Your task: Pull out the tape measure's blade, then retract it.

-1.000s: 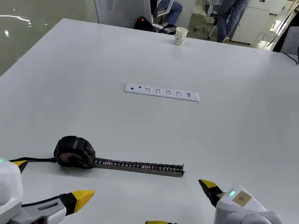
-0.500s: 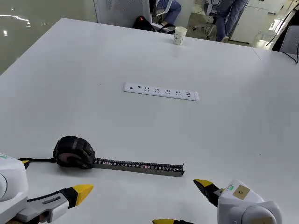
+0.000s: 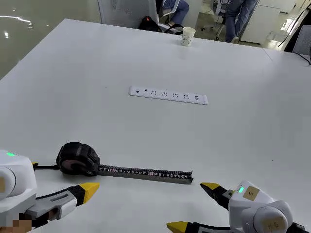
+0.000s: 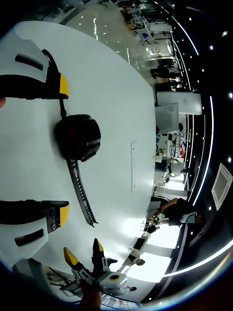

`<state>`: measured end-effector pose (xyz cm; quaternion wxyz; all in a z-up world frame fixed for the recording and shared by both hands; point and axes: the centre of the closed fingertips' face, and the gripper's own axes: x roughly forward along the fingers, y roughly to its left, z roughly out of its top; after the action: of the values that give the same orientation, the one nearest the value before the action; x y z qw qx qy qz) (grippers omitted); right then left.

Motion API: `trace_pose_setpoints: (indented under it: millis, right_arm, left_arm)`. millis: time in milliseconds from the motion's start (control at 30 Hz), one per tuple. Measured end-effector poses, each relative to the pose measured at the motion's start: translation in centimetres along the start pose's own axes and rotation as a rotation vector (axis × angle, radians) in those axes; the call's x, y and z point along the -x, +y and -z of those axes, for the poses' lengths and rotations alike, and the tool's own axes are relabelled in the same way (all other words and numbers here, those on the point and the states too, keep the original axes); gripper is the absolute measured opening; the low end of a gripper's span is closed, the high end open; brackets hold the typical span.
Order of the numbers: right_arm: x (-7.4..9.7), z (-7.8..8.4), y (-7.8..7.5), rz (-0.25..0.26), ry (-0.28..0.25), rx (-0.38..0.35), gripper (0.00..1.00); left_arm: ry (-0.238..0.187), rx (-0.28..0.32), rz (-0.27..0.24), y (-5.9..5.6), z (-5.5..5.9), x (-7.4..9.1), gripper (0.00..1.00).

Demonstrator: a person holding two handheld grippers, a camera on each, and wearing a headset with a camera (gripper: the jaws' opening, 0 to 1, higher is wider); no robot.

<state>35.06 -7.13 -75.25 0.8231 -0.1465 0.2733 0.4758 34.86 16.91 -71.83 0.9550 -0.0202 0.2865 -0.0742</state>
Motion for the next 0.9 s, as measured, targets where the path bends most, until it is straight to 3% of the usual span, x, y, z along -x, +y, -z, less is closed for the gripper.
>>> trace_pose_setpoints:
  millis: [367,900]
  right_arm:
    - [-0.4,0.0,-1.0,-0.042,0.012,0.039,0.62]
    - [-1.2,-0.5,-3.3,-0.067,0.03,0.101,0.49]
  left_arm:
    - [0.036,0.006,-0.024,0.5,0.4,-0.9,0.78]
    - [0.039,0.024,-0.03,0.9,-0.3,-2.6,0.74]
